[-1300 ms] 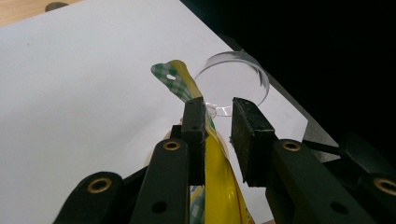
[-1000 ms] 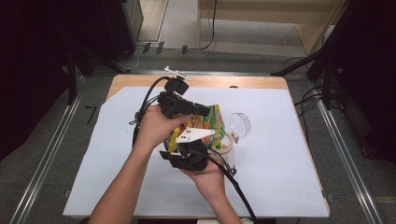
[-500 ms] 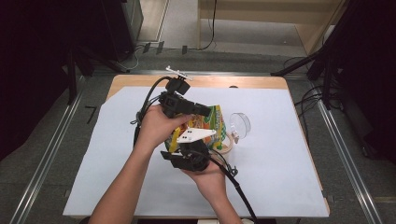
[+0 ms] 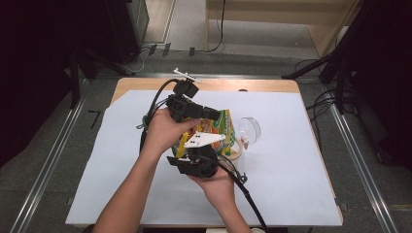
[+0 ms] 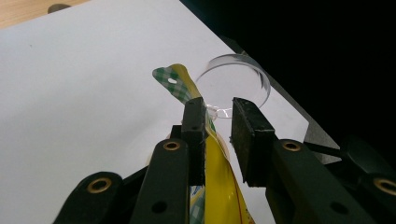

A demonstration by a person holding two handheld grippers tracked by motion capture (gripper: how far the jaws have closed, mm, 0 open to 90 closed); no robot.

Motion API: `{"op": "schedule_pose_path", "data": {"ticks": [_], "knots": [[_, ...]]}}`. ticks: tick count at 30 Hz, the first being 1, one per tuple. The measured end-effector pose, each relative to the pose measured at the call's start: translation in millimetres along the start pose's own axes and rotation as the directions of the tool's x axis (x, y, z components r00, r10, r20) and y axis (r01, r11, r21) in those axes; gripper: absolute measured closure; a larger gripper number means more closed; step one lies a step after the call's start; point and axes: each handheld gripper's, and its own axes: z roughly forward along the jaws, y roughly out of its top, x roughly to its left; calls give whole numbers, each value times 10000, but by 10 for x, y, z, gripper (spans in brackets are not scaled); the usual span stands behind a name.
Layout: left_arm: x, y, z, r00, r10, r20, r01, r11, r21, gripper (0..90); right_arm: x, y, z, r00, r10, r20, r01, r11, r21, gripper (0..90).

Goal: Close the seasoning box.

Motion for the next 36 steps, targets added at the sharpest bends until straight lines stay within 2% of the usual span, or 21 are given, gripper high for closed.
{"op": "schedule_pose_path", "data": {"ticks": [9, 16, 21, 25, 36], "knots": [[-66, 8, -24, 9994, 267, -208, -268, 9996, -38, 756, 12, 17, 2, 10000, 15, -39, -15, 10000, -50, 702], [-33, 12, -17, 9999, 90, -50, -90, 9999, -57, 758, 18, 28, -31, 10000, -48, -34, 48, 10000, 41, 702], [18, 7, 8, 9999, -101, 57, 101, 9999, 27, 757, 6, 26, -22, 9999, 75, -103, -73, 9997, 231, 699], [-15, 8, -5, 10000, 57, -47, -57, 10000, 22, 757, 7, 28, -14, 9999, 70, -77, -68, 9998, 187, 700], [-43, 2, 4, 9998, 152, -87, -152, 9999, 64, 757, -11, 10, 9, 10000, 30, -48, -30, 9998, 172, 702]]}}
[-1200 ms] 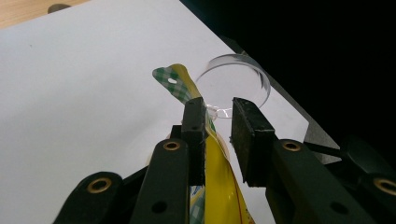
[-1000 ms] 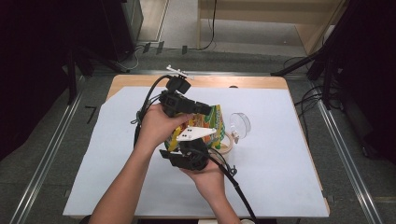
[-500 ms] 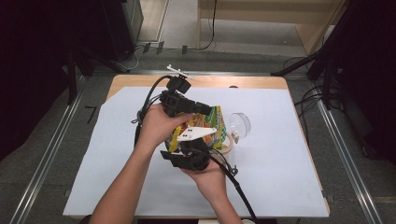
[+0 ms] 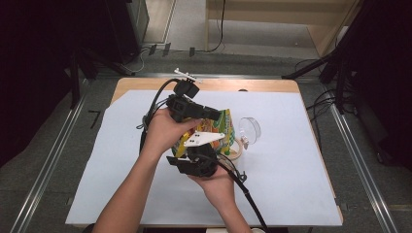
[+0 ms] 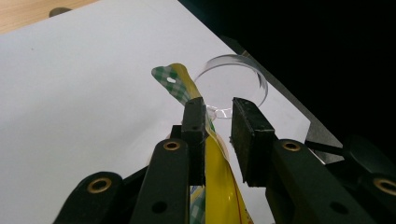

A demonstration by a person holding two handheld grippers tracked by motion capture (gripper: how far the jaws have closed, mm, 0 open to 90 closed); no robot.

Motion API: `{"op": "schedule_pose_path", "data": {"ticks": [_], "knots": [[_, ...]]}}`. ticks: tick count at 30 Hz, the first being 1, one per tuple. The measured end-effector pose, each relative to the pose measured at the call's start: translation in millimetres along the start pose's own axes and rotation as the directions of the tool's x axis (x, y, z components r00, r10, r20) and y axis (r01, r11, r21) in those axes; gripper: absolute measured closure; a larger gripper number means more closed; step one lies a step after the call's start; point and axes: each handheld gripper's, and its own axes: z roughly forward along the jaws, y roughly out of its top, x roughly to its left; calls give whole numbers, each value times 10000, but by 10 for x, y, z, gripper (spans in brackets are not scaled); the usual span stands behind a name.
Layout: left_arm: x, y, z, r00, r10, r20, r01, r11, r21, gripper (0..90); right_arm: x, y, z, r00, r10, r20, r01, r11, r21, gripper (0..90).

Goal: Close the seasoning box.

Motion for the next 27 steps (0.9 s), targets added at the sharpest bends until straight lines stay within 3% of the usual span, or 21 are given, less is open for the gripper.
{"op": "schedule_pose_path", "data": {"ticks": [27], "knots": [[1, -36, 63, 9999, 74, 106, -78, 9991, 409, 765, -57, -118, 16, 9999, -130, 37, 131, 9997, -190, 692]]}}
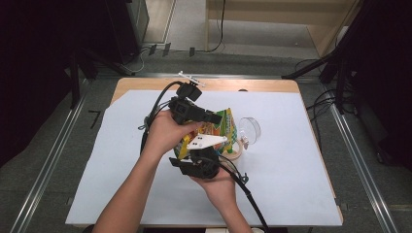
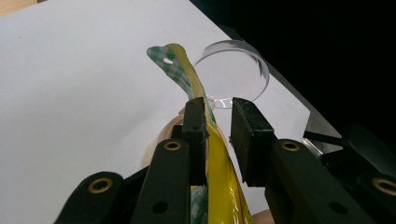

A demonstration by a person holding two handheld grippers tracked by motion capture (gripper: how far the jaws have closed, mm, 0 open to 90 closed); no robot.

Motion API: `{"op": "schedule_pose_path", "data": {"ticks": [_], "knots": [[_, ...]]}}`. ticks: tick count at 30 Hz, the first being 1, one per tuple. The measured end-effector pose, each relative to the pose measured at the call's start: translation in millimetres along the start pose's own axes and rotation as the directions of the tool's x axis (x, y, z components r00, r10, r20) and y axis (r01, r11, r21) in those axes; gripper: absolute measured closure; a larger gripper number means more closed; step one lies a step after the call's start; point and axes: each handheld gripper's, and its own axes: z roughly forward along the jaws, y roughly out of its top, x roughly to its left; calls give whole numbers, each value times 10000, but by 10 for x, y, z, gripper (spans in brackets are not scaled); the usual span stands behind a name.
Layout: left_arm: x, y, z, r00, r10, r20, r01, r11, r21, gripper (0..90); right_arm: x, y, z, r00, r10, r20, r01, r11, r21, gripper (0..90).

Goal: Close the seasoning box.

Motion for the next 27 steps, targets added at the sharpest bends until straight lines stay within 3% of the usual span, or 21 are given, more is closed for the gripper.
{"op": "schedule_pose_path", "data": {"ticks": [15, 19, 27], "knots": [[43, -84, -26, 9997, 187, -181, -182, 9995, 272, 795, -21, -80, 64, 9999, -20, -146, 19, 10000, -97, 629], [74, -125, -48, 9999, 56, -156, -51, 9996, 270, 807, -5, -111, 105, 9998, -197, 28, 197, 9998, -51, 621], [96, -175, -92, 9997, 24, -232, -16, 9995, 321, 816, 2, -150, 164, 9999, -19, -137, 18, 10000, -72, 579]]}}
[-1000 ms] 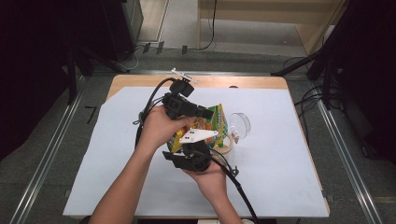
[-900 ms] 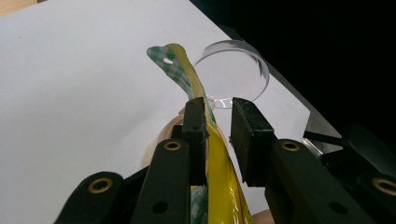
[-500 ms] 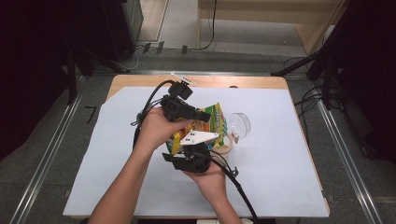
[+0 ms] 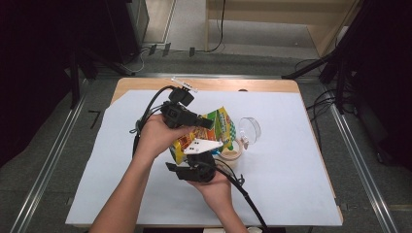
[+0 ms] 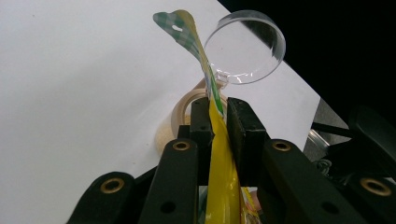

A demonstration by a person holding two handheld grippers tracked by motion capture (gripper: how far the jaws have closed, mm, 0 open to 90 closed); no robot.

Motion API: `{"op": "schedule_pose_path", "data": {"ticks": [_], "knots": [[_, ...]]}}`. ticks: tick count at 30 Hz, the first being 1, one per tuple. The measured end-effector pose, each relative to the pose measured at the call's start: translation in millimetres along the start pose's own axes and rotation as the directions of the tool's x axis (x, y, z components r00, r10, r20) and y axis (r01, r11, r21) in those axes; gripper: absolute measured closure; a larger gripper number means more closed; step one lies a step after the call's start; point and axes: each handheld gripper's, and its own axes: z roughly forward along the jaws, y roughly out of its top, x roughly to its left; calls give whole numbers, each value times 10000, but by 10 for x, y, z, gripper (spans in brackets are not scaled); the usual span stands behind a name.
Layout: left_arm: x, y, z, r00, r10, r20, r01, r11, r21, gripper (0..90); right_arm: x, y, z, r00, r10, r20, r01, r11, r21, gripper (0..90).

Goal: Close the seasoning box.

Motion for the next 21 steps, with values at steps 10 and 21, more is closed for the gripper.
{"op": "schedule_pose_path", "data": {"ticks": [10, 21], "knots": [[-1, -91, -30, 9998, 214, 8, -214, 9998, 17, 823, 1, -80, 48, 10000, 60, 38, -60, 10000, -80, 526], [76, -243, -99, 9997, 156, 208, -157, 9999, 53, 860, -35, -159, 116, 9999, 133, 90, -134, 9999, 89, 481]]}}
